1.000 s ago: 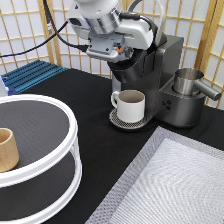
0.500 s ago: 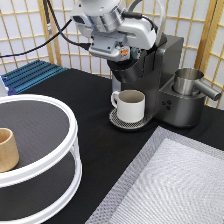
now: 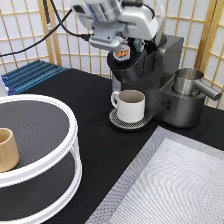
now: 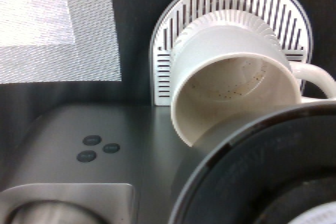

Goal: Make coffee

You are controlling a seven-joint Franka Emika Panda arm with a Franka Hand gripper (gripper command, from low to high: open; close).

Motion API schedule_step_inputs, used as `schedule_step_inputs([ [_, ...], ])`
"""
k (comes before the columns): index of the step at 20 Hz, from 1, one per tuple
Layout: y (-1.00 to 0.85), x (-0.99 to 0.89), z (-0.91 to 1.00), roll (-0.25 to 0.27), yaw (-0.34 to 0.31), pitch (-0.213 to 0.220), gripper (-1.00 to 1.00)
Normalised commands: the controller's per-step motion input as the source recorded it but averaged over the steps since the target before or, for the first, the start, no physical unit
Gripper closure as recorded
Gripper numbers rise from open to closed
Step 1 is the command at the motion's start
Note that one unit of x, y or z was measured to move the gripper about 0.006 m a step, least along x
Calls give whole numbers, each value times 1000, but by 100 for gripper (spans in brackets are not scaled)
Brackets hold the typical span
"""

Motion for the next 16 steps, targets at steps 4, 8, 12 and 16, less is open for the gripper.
schedule_step_inputs([
  [4, -84, -436, 513, -49, -156, -6, -100],
  [8, 517, -76, 907, -173, -147, -4, -100],
  [12, 625, 6, 978, -178, -100, 26, -100],
  [16, 592, 142, 884, -213, -57, 113, -100],
])
